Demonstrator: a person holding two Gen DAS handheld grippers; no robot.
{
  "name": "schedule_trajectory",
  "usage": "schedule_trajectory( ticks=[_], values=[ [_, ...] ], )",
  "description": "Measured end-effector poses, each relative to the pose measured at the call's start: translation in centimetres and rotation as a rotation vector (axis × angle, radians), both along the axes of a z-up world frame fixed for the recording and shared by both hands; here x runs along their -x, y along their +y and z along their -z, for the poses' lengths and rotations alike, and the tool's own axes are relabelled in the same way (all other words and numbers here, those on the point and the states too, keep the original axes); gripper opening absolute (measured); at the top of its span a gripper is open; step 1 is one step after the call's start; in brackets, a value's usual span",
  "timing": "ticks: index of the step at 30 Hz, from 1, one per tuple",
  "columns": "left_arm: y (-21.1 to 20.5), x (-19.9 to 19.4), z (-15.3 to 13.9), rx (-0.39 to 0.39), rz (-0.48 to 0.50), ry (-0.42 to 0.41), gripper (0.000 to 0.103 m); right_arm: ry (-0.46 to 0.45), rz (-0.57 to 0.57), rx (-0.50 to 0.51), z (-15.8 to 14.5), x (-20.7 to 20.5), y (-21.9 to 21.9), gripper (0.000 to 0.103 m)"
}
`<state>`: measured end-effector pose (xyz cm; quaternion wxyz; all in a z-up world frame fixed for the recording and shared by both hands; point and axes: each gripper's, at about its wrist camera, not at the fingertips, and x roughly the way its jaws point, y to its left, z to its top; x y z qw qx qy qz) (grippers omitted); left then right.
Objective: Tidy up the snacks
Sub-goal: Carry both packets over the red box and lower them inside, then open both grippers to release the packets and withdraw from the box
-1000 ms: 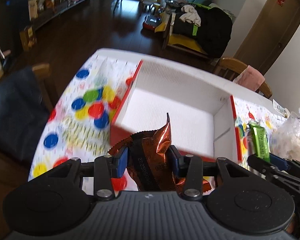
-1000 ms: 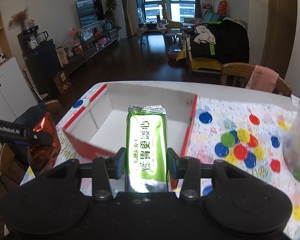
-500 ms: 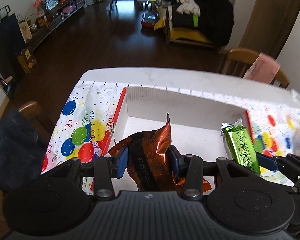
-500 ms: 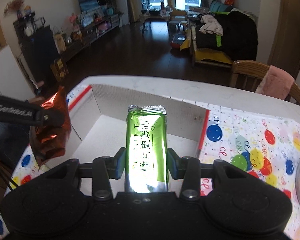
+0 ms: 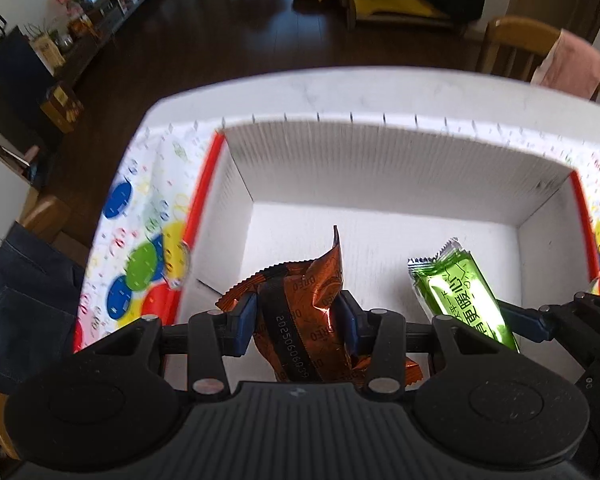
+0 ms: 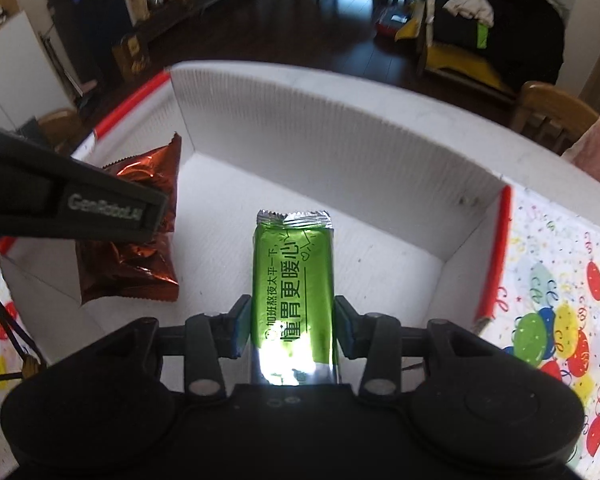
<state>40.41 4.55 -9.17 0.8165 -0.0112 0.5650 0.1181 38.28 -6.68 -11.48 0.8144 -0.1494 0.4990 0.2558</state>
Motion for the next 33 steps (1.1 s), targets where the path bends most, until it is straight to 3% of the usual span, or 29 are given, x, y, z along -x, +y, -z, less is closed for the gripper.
schedule_trajectory(
  ticks=[9,14,21,33],
  values=[
    [0.0,-1.1,3.1,0.012,0.007,0.117,0.043,0.088,-0.002,0.057,1.5,-0.9,0.8,0.040],
    [0.2,-1.2,3.6,0.025,-0.004,0.136,0.043,0.106,-0.005,0.064,1.6,-0.9,0.9,0.041],
    [0.5,-0.3,2.9,0.070,-0.012,0.099,0.045,0.089,0.016,0.016,0.7,-0.4,-0.1,0.043],
    [2.0,3.4,-1.7,0.153,-0.051,-0.068,0.056,-0.016,0.048,-0.119,-4.8,1.9,-2.7,0.057]
  ],
)
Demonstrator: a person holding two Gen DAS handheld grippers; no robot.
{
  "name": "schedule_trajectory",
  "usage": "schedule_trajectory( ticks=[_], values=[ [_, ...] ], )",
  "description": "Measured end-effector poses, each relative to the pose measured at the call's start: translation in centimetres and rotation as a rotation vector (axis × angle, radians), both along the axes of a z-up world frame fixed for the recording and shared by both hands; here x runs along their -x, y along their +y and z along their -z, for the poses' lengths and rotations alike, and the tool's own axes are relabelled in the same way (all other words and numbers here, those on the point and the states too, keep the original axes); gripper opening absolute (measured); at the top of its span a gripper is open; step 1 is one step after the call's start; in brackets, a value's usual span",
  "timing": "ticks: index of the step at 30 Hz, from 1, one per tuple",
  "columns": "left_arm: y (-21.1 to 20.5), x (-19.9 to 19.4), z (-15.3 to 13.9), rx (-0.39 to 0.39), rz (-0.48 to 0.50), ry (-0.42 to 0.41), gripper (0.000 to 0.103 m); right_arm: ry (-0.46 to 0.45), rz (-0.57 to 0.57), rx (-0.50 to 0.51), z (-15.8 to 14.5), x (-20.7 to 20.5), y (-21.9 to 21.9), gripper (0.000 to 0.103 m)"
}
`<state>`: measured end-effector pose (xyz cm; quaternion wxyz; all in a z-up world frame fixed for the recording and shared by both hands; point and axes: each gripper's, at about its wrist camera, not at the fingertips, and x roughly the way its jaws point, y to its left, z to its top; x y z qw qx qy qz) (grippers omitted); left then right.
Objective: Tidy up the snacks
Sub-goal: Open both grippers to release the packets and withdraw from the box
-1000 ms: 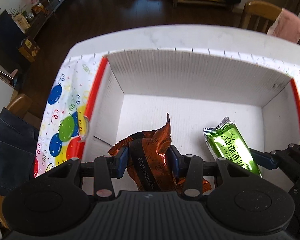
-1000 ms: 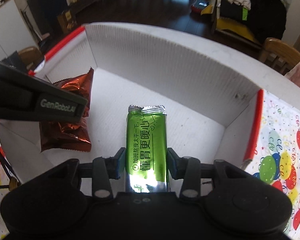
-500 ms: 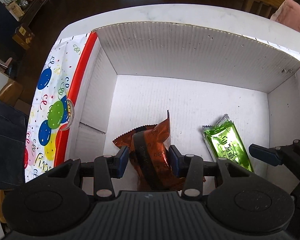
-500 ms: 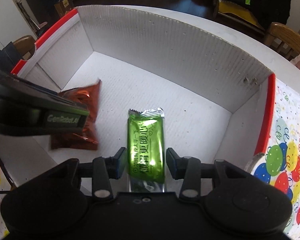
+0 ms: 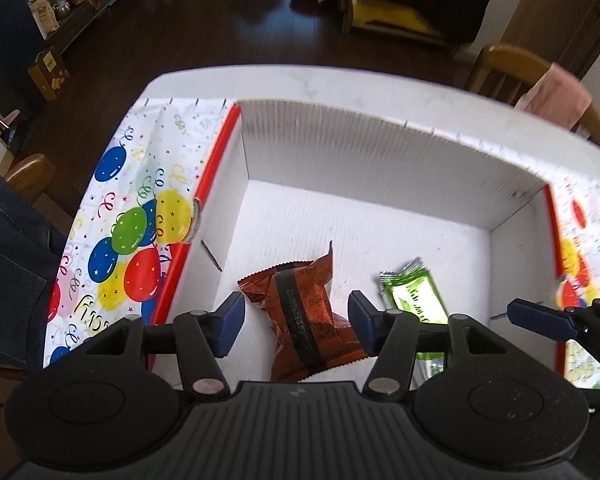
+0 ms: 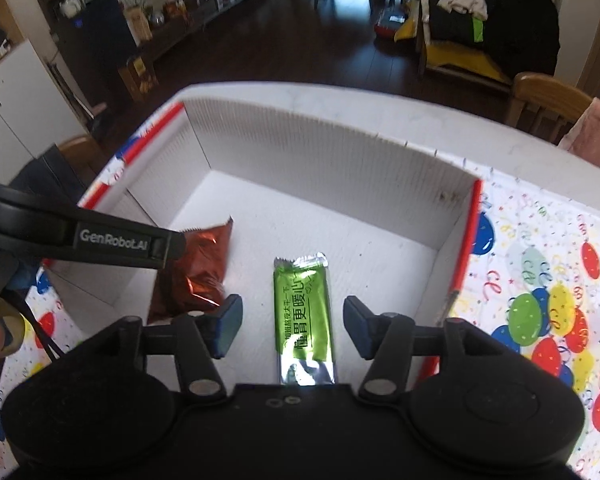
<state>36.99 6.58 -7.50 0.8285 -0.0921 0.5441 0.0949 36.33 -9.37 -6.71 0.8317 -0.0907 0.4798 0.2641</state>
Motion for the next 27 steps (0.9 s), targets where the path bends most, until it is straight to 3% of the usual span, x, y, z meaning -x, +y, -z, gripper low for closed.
schedule_trajectory(
  ticks=[8,11,18,27],
  values=[
    [0.1,4.1,-3.3,0.017,0.007,-0.095,0.056,-0.072,0.023,-0.038,-2.9,3.1,-1.1,0.064],
    [0.2,5.9,-4.6,0.031,0.011,-0.132,0.057,-0.093,0.034,-0.052,-3.8,4.4,-1.4,0.073],
    [0.0,10.2,-7.2,0.030,0.030,-0.212,0.062,-0.141,0.035,-0.096,-6.1,8.2,-1.8,0.082],
    [-0.7,16.0,-8.8,0.010,0.075,-0.281,0.065,-0.191,0.042,-0.155,-8.0,13.2,-3.1,0.087]
  ],
)
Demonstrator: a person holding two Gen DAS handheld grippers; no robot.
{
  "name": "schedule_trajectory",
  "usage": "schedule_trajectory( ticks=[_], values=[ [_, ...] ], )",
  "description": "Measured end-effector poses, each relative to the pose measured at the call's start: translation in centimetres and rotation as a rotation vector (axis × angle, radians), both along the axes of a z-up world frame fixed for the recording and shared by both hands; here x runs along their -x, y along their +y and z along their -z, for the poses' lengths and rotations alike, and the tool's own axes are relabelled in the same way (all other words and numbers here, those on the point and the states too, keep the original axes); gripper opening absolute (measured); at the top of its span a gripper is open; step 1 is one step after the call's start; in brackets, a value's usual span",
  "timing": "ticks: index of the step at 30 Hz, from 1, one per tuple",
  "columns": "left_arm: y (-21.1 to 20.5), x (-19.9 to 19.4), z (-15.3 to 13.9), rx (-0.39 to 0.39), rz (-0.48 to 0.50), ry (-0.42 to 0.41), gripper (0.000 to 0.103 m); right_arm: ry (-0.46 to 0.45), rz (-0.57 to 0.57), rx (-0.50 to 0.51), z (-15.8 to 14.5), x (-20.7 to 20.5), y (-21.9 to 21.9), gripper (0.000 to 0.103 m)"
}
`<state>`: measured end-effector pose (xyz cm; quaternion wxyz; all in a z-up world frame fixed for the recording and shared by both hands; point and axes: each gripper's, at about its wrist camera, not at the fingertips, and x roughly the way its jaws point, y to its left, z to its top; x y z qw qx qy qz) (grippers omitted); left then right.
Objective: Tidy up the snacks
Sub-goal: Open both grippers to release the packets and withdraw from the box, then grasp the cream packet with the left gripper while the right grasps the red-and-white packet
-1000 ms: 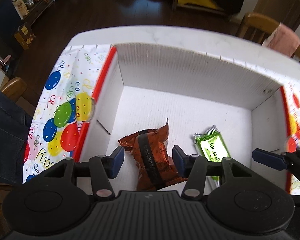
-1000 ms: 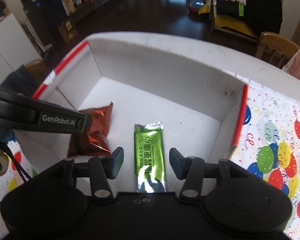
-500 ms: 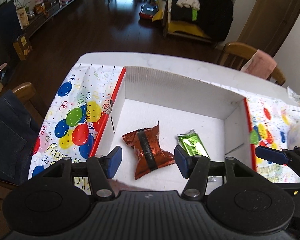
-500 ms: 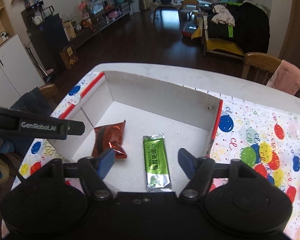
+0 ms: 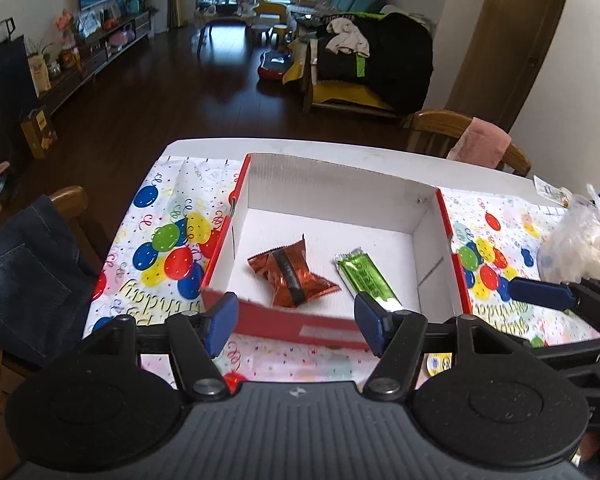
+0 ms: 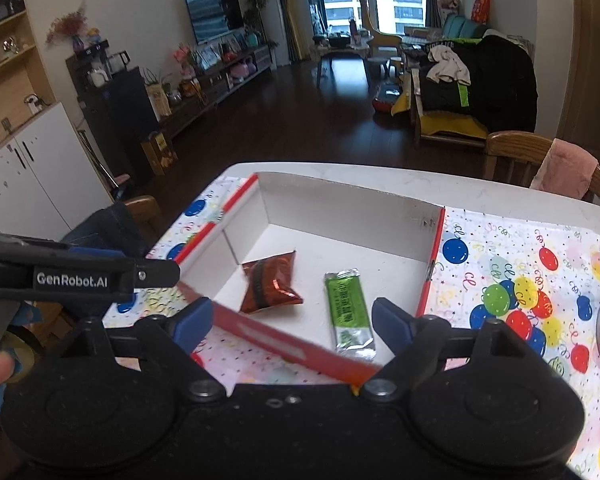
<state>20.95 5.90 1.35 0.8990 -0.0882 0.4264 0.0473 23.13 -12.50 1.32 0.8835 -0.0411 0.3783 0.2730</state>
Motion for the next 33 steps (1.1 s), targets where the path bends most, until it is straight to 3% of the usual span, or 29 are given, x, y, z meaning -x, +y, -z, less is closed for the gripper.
schedule_trajectory(
  ticks=[10,12,21,26,33],
  values=[
    [-0.8,5.6,0.0,-0.021,0.029,-0.053,0.076,-0.043,0.015,-0.014,0.2,4.9,-1.9,0.091],
    [-0.8,6.5,0.3,-0.014,0.031,-0.055,0.080,-0.053,0.018,-0.026,0.4,5.7,-2.4,0.100],
    [-1.2,10.2,1.9,-0.004,0.021,-0.103,0.086,-0.040,0.020,-0.009,3.3,9.2,-3.9,0.103],
    [-1.4,10.9,3.8,0.033,0.056,-0.053,0.086,-0.008,0.017,0.015,5.7,11.0,-4.9,0.103],
    [-3.5,11.2,7.4,0.059,0.200,0.050,0.086,0.048,-0.009,0.082,9.0,12.9,-5.6,0.103]
  ],
)
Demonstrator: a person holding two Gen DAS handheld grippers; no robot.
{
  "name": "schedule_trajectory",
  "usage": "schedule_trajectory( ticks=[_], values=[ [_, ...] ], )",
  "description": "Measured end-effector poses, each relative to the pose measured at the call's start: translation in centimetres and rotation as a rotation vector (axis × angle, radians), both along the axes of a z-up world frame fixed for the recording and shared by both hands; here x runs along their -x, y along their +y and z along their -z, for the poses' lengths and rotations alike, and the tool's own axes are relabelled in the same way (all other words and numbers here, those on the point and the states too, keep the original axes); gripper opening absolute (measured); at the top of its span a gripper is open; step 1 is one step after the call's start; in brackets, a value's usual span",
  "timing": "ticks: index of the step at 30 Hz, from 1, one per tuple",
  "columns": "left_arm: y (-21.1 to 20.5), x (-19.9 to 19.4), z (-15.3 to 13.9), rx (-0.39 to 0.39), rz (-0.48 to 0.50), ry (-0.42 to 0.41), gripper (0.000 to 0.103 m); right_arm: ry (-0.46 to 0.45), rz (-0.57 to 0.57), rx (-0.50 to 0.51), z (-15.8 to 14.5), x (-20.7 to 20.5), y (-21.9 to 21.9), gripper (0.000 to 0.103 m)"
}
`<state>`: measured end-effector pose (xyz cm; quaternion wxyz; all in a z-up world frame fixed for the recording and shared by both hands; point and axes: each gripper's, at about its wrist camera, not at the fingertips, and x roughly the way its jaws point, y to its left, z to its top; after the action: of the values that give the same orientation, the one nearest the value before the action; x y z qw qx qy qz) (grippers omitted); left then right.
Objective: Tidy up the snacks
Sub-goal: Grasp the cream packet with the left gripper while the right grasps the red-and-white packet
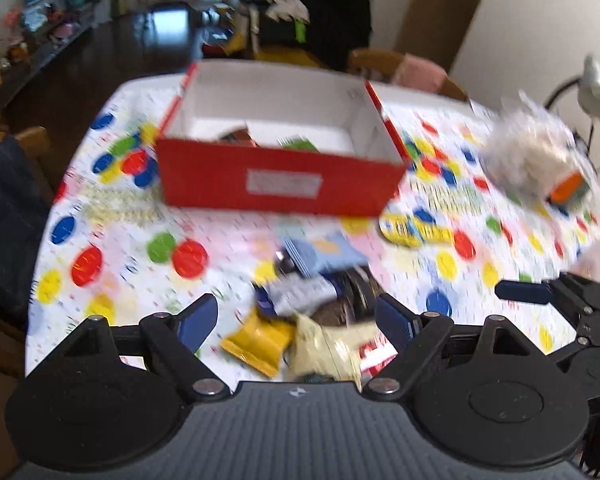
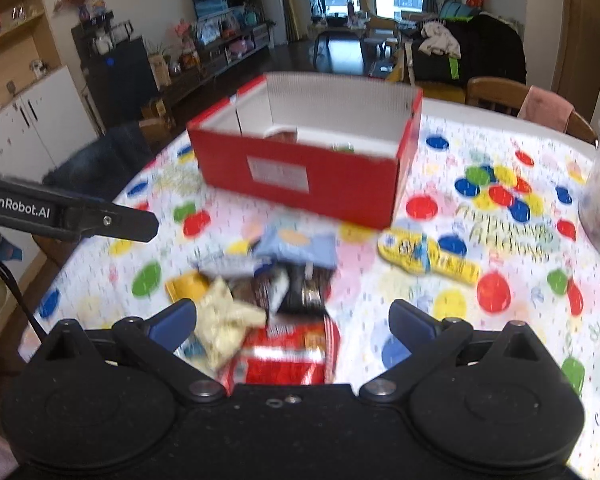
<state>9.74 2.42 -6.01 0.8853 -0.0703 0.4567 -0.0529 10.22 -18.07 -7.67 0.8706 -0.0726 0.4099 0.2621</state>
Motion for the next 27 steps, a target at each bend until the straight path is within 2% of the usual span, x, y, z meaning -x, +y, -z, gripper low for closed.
schedule_trajectory(
  ticks=[11,18,27],
  values=[
    [-3.1,-1.0,5.5,-0.032,0.150,0.145,0.086,0.073,-0.076,0.108,4.6,1.0,1.1,0.103],
    [-3.3,-2.8,6.9,-0.007,0.166,0.188,0.086,0.109,-0.098,0.109,6.0,0.1,2.0,0.103],
    [-3.0,-4.7,8.4,0.028,0.134,0.251,0.086,0.133,-0.123,0.146,7.8,-0.9,3.0,0.103]
  ],
)
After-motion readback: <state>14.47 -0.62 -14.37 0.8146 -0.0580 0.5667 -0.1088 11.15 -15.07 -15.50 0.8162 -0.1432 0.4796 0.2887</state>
